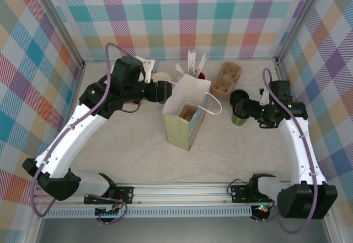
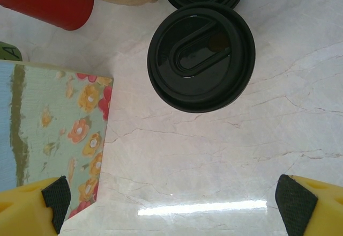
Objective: Pack the takeout coffee
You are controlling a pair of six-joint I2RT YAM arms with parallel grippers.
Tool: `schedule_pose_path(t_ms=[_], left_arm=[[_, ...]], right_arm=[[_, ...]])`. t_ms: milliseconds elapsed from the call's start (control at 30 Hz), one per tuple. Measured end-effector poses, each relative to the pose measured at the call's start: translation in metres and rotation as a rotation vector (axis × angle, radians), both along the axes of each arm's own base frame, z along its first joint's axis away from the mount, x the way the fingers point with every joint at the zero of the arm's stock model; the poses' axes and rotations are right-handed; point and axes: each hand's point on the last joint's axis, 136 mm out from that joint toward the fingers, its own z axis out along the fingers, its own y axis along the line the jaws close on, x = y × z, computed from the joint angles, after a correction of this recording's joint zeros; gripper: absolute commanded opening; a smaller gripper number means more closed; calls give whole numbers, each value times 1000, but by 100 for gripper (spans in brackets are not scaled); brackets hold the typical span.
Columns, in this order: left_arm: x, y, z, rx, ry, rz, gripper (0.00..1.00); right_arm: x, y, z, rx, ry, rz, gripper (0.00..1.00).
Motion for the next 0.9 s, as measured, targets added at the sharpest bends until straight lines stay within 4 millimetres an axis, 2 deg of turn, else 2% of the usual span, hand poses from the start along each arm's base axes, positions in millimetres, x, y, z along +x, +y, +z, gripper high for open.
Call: schedule_pose_path(t_ms=[167,400,633,900], left_arm=[[22,-17,2,75,-13,-50,67],[54,-43,-17,171,0,-112,67],[79,-56,-27,227,4,-141,66],[106,-66,-61,298,48,-148,61]], right_arm=[[-2,1,1,3,-5,2,100],[-4,1,3,6,-17,4,100],[-8,2,2,9,-20,6,100],[-9,3,2,12,-20,8,100]])
